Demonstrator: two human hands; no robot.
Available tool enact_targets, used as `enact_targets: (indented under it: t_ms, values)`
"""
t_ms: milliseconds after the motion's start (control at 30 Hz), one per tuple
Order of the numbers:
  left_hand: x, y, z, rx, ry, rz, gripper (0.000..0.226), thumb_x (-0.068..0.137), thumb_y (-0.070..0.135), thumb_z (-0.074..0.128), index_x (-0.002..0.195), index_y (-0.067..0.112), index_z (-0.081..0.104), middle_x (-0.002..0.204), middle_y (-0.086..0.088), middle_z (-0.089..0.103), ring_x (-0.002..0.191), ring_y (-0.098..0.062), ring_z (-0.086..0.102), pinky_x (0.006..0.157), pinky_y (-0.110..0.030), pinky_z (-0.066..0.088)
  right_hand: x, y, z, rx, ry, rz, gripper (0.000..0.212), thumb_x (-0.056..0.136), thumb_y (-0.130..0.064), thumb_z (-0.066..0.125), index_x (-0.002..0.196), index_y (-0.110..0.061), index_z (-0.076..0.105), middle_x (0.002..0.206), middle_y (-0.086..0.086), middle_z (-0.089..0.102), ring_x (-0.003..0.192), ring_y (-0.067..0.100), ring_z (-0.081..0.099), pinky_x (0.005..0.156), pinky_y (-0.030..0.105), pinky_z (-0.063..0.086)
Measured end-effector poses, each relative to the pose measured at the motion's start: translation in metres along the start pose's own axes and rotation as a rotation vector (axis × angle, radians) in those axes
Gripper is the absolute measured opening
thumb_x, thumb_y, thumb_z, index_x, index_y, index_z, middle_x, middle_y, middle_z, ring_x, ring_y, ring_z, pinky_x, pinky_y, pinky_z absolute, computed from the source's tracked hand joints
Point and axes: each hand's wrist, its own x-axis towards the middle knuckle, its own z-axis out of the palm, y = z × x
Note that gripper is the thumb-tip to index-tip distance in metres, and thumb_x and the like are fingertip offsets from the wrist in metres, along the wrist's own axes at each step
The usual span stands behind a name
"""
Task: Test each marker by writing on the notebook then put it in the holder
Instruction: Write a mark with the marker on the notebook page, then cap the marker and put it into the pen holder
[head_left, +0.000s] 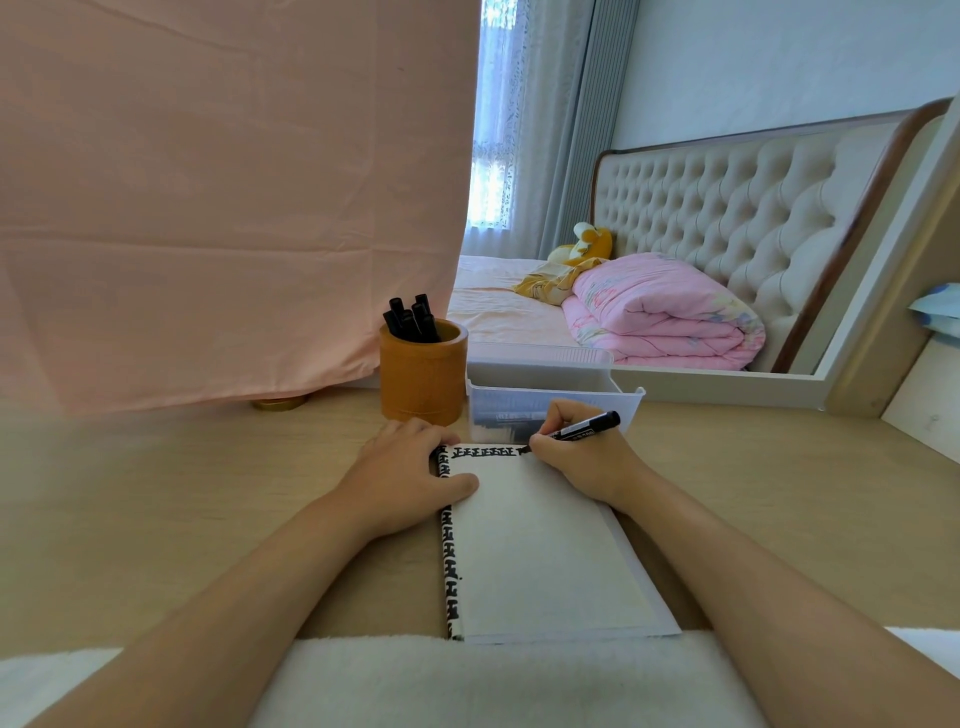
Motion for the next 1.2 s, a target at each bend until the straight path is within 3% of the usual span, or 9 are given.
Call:
enact_targets:
  t_ms: [500,800,933,1067,1200]
  values:
    - [-0.002,0.002,-0.001,-0.008,0.004,-0.008,0.057,0.084,0.062,0.057,0.136,0.041,0.046,0.139,0.012,0.043,0.128,-0.01,0.033,0.105,-0.035,0.031,-0.001,-0.002,-0.001,-0.003,-0.041,-0.022,0.022,0.083,-0.011,0.071,0.066,-0.014,0.057,0.065,-0.005,0.063,0.06,0.006,0.053,0.056,0.02,0.044]
    - [-0.002,0.001,-0.002,-0.01,-0.002,-0.001,0.058,0.085,0.063,0.056,0.137,0.04,0.045,0.138,0.012,0.044,0.127,-0.01,0.034,0.104,-0.035,0.032,0.0,-0.002,0.0,0.046,0.002,0.016,0.022,0.081,-0.005,0.067,0.067,-0.012,0.053,0.06,-0.002,0.056,0.056,0.009,0.047,0.054,0.025,0.039]
    - [-0.001,0.0,-0.003,-0.014,-0.01,0.006,0.057,0.086,0.063,0.055,0.137,0.04,0.045,0.139,0.012,0.044,0.127,-0.011,0.035,0.105,-0.037,0.033,-0.004,-0.006,-0.008,0.212,-0.033,0.041,0.018,0.088,-0.004,0.063,0.073,-0.011,0.055,0.055,0.005,0.055,0.049,0.016,0.045,0.047,0.026,0.035]
    - [0.0,-0.004,-0.003,-0.119,0.035,0.011,0.044,0.097,0.055,0.042,0.136,0.036,0.05,0.135,0.012,0.052,0.124,-0.01,0.04,0.103,-0.034,0.035,-0.005,-0.022,-0.015,0.291,-0.147,-0.036,0.008,0.09,-0.003,0.067,0.089,-0.012,0.068,0.069,0.013,0.064,0.058,0.025,0.055,0.045,0.028,0.041]
    - [0.003,-0.013,-0.008,-0.274,0.1,-0.027,0.036,0.102,0.033,0.044,0.136,0.029,0.055,0.132,0.01,0.058,0.119,-0.008,0.05,0.102,-0.032,0.041,-0.005,-0.04,-0.018,0.279,-0.289,-0.045,0.023,0.096,0.0,0.058,0.111,-0.014,0.07,0.086,0.008,0.074,0.064,0.022,0.062,0.05,0.03,0.05]
